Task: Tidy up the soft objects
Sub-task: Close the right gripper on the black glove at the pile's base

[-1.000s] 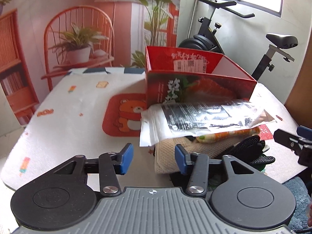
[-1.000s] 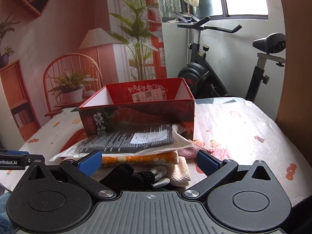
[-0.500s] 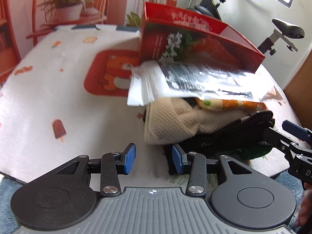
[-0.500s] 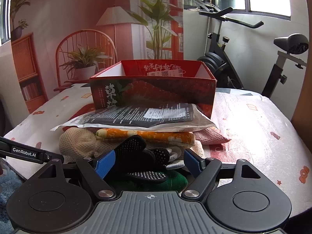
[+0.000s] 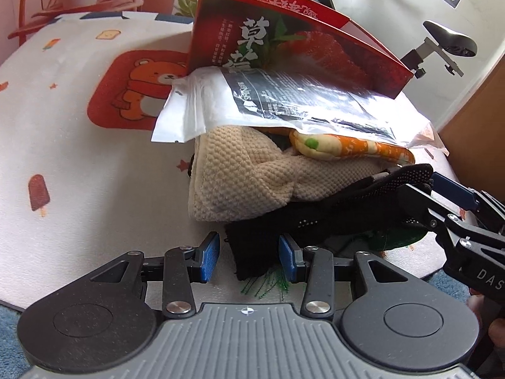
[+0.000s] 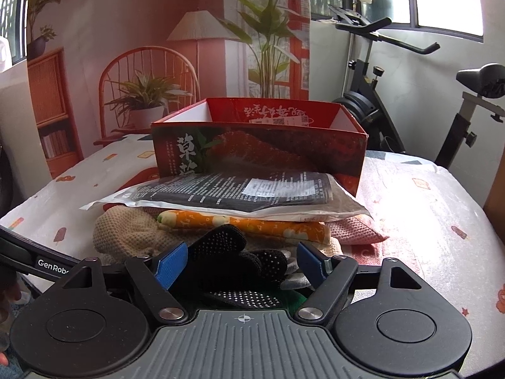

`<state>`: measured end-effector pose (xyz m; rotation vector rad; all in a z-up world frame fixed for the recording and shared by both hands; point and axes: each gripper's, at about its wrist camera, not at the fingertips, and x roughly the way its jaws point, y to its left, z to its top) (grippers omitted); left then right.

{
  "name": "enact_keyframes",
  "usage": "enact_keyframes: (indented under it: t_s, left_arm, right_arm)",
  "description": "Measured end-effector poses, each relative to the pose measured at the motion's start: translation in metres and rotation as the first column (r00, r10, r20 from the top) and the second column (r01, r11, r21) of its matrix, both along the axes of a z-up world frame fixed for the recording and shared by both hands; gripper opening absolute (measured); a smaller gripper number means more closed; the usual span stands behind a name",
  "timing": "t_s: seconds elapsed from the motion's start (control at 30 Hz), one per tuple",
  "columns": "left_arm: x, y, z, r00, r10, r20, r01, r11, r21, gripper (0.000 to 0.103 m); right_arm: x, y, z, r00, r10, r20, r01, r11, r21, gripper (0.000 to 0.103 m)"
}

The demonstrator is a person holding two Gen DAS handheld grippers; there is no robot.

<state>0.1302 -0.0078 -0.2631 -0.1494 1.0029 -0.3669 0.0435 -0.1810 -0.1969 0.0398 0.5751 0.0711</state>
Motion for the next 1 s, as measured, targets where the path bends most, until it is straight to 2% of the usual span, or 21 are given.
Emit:
enact_keyframes:
  t_s: [0.33, 0.57, 0.7, 0.83, 0.93, 1.0]
  left_arm:
    - [0.007, 0.003, -0.006, 1.000, 0.000, -0.011, -0.001, 0.999, -0.034, 0.044]
    - [0.009, -0.004, -0.008, 1.000, -0.027, 0.006, 0.027, 0.999, -0.041, 0.044]
    - [0.011, 0.001, -0.009, 1.000, -0.001, -0.007, 0.001, 0.997, -0.082, 0.043]
    - [0.009, 0.003, -0.007, 1.000, 0.008, 0.006, -0.007, 0.996, -0.084, 0.024]
    - [0.007, 0.004, -0.005, 1.000, 0.006, 0.022, -0.004, 0.996, -0.084, 0.018]
    - [0.006, 0.004, -0.003, 1.000, 0.003, 0.030, -0.001, 0.997, -0.082, 0.017]
  right_arm:
    - [0.010, -0.011, -0.012, 0.999, -0.022, -0.040, 0.024, 0.998, 0.058, 0.074]
    - [0.016, -0.012, -0.019, 0.998, -0.009, -0.063, 0.014, 0.997, 0.081, 0.068]
    - [0.016, -0.009, -0.019, 0.998, -0.004, -0.058, 0.008, 0.998, 0.067, 0.064]
    - [0.015, -0.009, -0.019, 0.998, 0.007, -0.055, -0.003, 0.997, 0.071, 0.056]
    - [0.014, -0.008, -0.017, 0.999, 0.021, -0.045, -0.018, 0.997, 0.070, 0.049]
    - [0.013, -0.007, -0.017, 0.999, 0.029, -0.039, -0.026, 0.997, 0.074, 0.037]
